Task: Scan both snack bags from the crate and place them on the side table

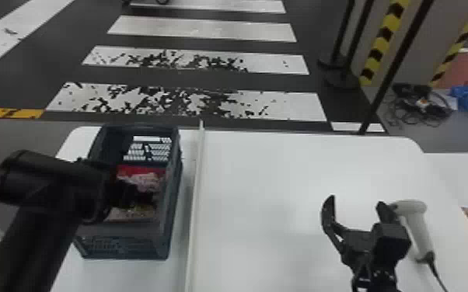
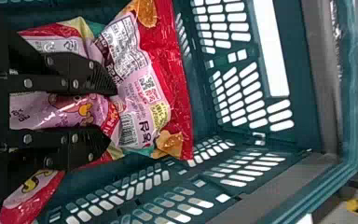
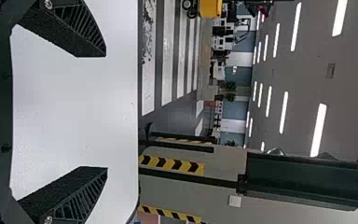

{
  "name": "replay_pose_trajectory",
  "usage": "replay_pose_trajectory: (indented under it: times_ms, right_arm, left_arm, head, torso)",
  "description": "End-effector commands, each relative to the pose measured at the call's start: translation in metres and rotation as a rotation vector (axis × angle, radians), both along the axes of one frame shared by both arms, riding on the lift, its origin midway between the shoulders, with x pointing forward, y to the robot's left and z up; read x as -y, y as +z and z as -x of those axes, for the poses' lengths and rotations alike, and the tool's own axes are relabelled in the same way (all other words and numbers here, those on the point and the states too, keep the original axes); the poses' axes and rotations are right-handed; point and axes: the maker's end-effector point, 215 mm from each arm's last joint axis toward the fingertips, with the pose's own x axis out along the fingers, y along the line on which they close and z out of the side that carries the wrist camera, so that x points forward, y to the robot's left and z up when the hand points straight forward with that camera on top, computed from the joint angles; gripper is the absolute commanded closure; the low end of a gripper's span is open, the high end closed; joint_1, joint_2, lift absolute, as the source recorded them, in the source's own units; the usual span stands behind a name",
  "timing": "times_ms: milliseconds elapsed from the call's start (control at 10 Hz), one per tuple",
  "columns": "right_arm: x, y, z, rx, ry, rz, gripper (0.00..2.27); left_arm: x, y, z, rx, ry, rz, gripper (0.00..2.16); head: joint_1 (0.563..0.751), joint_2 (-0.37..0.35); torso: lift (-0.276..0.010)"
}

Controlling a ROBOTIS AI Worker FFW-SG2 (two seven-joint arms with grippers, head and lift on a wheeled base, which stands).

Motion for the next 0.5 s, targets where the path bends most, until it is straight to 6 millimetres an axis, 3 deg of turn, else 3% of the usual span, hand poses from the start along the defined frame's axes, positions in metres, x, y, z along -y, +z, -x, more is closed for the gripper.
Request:
replay_pose_trajectory:
  times_ms: [0, 400]
  right_arm:
    - [0.002, -0.002, 0.003, -0.004, -0.004, 0.002, 0.06]
    - [0.003, -0.004, 0.005, -0.011, -0.004, 0.01, 0.06]
  left_arm:
    - [0.01, 0.029, -0.007, 0.065, 0.015, 0.085, 2.14]
    - [0.012, 0.066, -0.008, 0.142, 0.036, 0.199, 2.14]
  head:
    - [0.695, -0.055]
    - [0.695, -0.075]
  torso:
    - [-0.098]
    - [-0.098]
